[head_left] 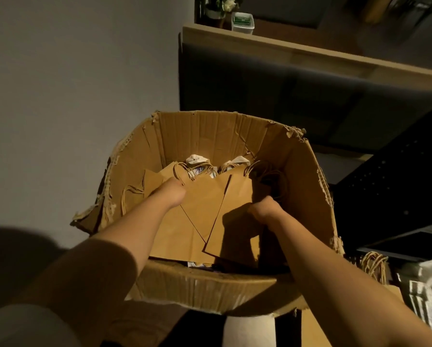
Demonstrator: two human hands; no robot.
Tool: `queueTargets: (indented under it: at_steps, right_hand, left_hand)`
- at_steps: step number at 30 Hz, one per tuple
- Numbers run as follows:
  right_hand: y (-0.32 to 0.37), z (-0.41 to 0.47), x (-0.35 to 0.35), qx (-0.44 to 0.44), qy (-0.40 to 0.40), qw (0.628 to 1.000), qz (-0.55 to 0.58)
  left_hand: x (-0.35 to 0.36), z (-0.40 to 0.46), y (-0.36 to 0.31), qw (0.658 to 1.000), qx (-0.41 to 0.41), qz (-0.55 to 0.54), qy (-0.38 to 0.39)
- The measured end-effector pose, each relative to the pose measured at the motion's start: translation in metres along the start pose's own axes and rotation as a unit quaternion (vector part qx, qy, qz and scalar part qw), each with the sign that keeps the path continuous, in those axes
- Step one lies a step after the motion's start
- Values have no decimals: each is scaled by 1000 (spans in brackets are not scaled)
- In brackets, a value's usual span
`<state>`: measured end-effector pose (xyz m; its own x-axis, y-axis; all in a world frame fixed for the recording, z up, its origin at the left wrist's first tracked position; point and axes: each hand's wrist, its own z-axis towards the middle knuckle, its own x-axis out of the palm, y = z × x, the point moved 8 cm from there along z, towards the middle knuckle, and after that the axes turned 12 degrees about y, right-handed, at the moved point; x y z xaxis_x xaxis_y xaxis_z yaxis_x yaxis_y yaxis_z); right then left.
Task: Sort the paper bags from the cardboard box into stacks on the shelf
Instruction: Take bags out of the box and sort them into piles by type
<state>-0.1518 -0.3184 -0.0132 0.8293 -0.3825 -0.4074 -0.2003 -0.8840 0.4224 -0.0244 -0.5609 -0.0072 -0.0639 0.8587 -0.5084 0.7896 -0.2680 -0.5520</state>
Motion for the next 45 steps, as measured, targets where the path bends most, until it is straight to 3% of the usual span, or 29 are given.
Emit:
queueTargets:
  at_steps: [5,10,16,23,26,29,33,35,38,40,43,45]
  right_hand:
    - [-6,10,-6,-6,-11,995,97]
    - [-8,12,4,-9,40,975,220]
    - [-10,16,7,1,58,981,183]
    - [-3,9,19,-53,112,949,290]
    - [11,6,18,-136,123,921,344]
    - [25,-5,13,-210,112,918,318]
    - [42,-23,21,-264,136,919,260]
    - [45,-26,28,-270,160,915,252]
    - [39,-21,24,-246,122,926,260]
    - [31,-18,12,-217,72,934,275]
    - [16,-12,-5,-147,19,940,307]
    - [9,-9,-10,-110,-1,944,311]
  left_hand:
    - [1,4,10,994,-52,-90,42]
    - [7,-4,-5,998,-6,13,56]
    - [11,-10,-11,996,26,47,70]
    - [8,-18,-21,976,121,-174,55]
    - [-4,-26,-24,942,161,-293,-5]
    - [-19,-34,-15,909,171,-374,-73]
    - [-8,-39,-14,856,171,-488,-2]
    - [0,-39,-19,846,186,-499,35]
    - [5,-32,-19,869,172,-461,50]
    - [3,-26,-13,905,142,-400,26]
    - [-11,-15,6,992,55,-83,-74]
    - [-8,-11,15,990,-24,116,-76]
